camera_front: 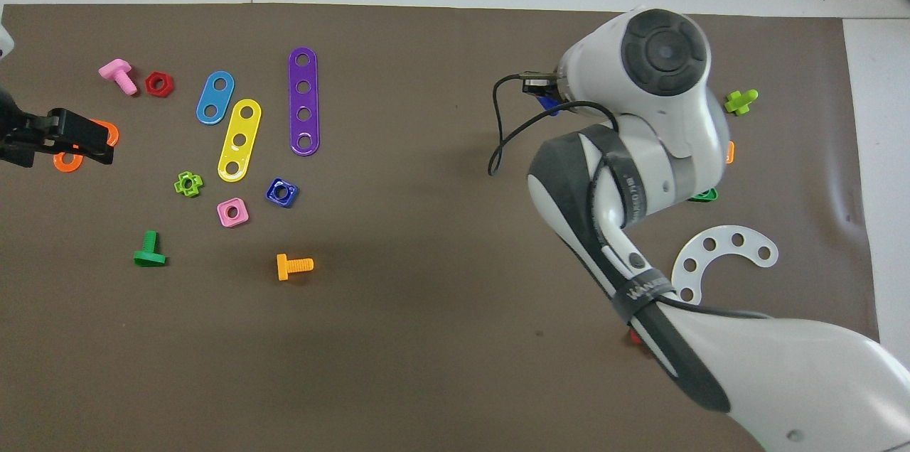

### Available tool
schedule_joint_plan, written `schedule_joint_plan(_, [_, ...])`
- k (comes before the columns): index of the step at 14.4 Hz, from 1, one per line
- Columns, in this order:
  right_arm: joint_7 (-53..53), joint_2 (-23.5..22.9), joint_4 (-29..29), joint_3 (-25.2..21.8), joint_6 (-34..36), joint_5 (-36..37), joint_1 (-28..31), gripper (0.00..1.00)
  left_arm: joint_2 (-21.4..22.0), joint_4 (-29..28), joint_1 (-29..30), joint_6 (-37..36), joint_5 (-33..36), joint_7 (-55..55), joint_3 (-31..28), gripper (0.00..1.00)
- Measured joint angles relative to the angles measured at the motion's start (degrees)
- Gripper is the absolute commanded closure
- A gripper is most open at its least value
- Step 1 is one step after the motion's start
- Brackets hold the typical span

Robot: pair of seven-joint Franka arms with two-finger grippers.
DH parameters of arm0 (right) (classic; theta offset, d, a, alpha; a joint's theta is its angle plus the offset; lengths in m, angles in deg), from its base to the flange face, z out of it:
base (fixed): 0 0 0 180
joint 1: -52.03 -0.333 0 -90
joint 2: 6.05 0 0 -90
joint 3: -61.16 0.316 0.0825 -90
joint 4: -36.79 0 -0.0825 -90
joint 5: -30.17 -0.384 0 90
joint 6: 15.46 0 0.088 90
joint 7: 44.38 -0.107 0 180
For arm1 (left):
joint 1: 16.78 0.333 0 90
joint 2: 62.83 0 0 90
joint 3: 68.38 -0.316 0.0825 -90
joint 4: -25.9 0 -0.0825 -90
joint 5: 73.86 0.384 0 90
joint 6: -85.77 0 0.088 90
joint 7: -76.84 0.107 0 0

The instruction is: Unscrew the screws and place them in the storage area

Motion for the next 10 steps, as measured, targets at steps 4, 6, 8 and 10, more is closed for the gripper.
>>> schedule_joint_plan(4, [11.0, 11.0, 16.8, 0.0, 0.8, -3.4, 8.2, 1.0, 0.0, 0.0, 0.0, 0.3, 0.2, 0.4, 0.1, 0.0])
schedule_joint_plan(6, [14.0, 13.3, 23.5, 0.0, -0.4, -3.6, 11.1, 1.0, 0.0, 0.0, 0.0, 1.2, 0.2, 0.5, 0.1, 0.0])
schedule_joint_plan(8, [16.6, 14.1, 28.5, 0.0, -3.2, -3.9, 13.4, 1.0, 0.0, -0.3, 0.0, 2.1, 0.2, 1.6, 0.2, 0.0])
schedule_joint_plan(10, [17.7, 14.1, 32.6, 0.0, -8.2, -4.0, 14.7, 1.0, 0.1, -0.7, 0.0, 2.6, 0.2, 3.0, 0.2, 0.0])
